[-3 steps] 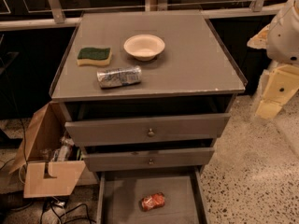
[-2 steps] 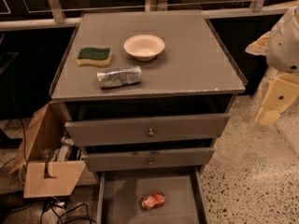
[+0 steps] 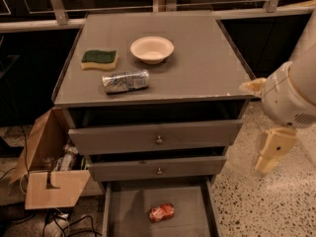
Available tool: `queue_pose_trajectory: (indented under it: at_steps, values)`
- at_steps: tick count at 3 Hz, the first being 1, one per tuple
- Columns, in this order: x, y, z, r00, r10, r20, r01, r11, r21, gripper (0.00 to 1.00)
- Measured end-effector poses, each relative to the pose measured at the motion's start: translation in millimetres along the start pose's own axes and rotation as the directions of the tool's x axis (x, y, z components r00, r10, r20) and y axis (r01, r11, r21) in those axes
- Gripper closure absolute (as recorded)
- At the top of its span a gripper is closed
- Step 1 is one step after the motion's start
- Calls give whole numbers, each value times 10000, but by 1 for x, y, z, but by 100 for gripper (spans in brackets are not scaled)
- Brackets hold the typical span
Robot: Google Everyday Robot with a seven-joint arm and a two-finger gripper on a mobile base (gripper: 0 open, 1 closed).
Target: Pick coke can from bottom drawer and place on counter
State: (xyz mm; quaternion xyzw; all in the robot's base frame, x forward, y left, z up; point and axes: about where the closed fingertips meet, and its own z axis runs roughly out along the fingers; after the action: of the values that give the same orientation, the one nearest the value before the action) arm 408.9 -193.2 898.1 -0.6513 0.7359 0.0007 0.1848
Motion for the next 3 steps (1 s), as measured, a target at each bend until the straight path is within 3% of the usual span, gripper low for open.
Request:
queue_pose_trajectory:
  at_steps: [1, 3]
  values:
    - [5, 17, 39, 9994, 147, 314, -130, 9984, -546, 0]
    - [4, 30, 53, 9992, 350, 198, -332, 9958, -857, 0]
